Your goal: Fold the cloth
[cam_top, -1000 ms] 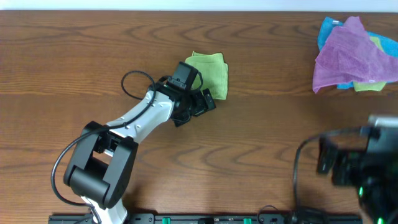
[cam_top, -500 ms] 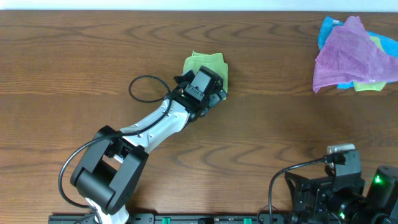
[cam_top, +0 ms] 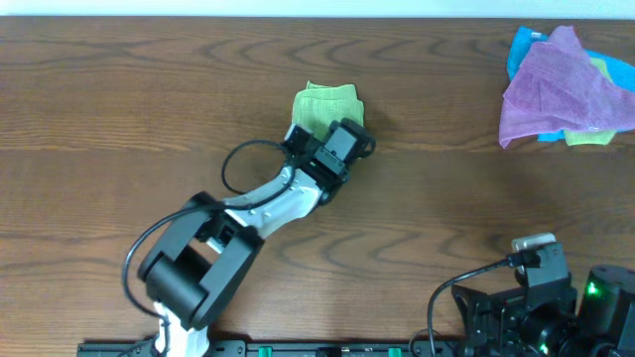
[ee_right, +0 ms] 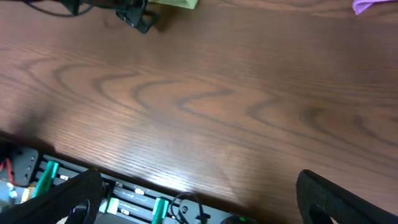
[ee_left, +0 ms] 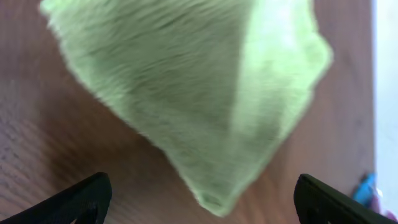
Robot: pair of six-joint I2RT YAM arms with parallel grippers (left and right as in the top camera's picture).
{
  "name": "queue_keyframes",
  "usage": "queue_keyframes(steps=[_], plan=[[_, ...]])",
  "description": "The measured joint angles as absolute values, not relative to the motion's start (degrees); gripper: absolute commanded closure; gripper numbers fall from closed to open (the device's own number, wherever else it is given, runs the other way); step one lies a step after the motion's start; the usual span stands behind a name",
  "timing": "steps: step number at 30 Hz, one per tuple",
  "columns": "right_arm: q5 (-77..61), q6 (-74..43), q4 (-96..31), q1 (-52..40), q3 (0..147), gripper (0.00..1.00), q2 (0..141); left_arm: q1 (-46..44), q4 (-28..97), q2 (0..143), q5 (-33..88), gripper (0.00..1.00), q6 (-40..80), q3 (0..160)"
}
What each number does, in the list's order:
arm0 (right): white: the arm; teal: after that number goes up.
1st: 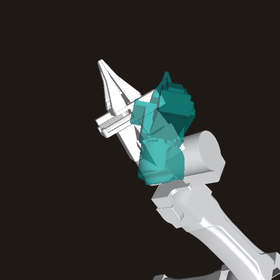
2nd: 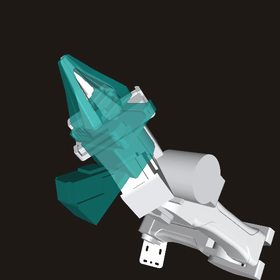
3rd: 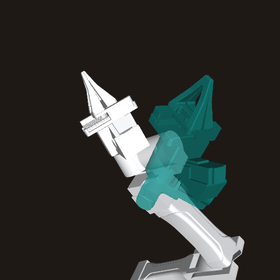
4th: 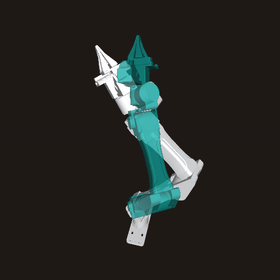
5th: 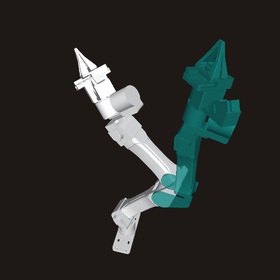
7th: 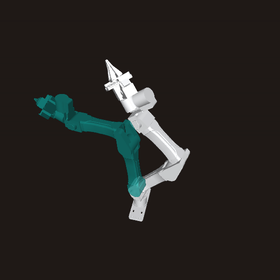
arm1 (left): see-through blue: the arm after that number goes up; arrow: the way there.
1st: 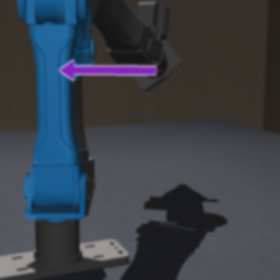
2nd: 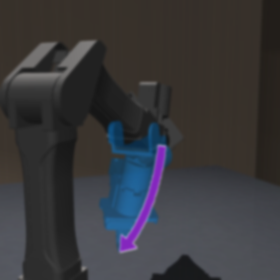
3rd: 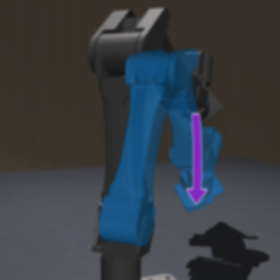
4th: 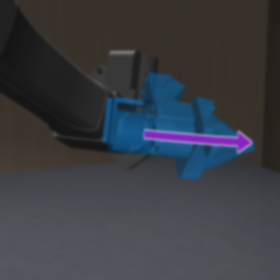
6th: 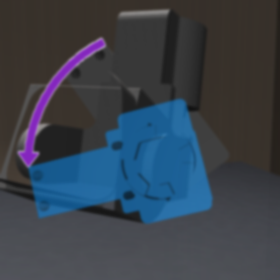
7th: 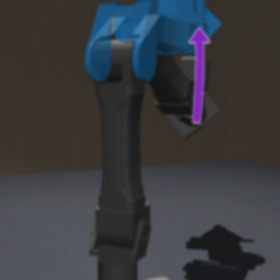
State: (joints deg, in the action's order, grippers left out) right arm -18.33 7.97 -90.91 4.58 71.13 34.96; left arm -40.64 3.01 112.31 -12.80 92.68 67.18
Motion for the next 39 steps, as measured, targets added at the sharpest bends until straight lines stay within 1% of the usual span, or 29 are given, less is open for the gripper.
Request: queue_keyframes(steps=[5, 10, 15, 21, 22, 23, 24, 25, 33, 37, 39], plan=[[-16.4, 7.9, -90.7, 3.0, 71.1, 0.01, 35.0, -40.7, -4.5, 114.8, -16.3, 0.05, 95.2, 67.0], [-14.8, 7.7, -89.8, 2.3, 71.1, 0.01, 35.0, -40.7, -6.9, 116.7, -19.2, 0.05, 97.2, 67.1], [-13.3, 7.0, -89.3, 2.3, 71.1, 0.01, 35.0, -40.7, -8.5, 118.0, -20.8, 0.05, 101.8, 67.7], [-12.3, 6.6, -88.7, 2.3, 71.1, 0.01, 35.0, -40.6, -16.5, 121.3, -22.0, 0.06, 104.8, 68.7], [-12.0, 6.5, -88.6, 2.3, 71.1, 0.01, 35.0, -40.6, -17.3, 121.7, -22.1, 0.24, 105.3, 68.8], [-11.7, 6.4, -88.5, 2.3, 71.1, 0.01, 35.0, -40.6, -17.7, 121.9, -22.2, 0.64, 105.9, 68.8], [-11.4, 6.3, -88.4, 2.3, 71.1, 0.01, 35.0, -40.6, -17.4, 122.5, -21.9, 0.90, 106.3, 68.8], [-11.1, 6.3, -88.3, 2.3, 71.1, 0.01, 35.0, -40.6, -17.1, 123.0, -21.7, 0.94, 106.5, 68.8], [-9.3, 6.2, -87.8, 2.3, 71.1, 0.01, 35.0, -39.6, -18.1, 124.6, -19.5, 0.94, 106.8, 68.5], [-9.0, 6.2, -87.4, 2.3, 71.1, 0.01, 35.0, -36.4, -24.1, 124.9, -12.8, 0.94, 102.5, 67.6], [-8.9, 6.2, -87.1, 2.3, 71.1, 0.01, 35.0, -33.4, -27.7, 124.8, -8.2, 0.94, 99.5, 67.3]])
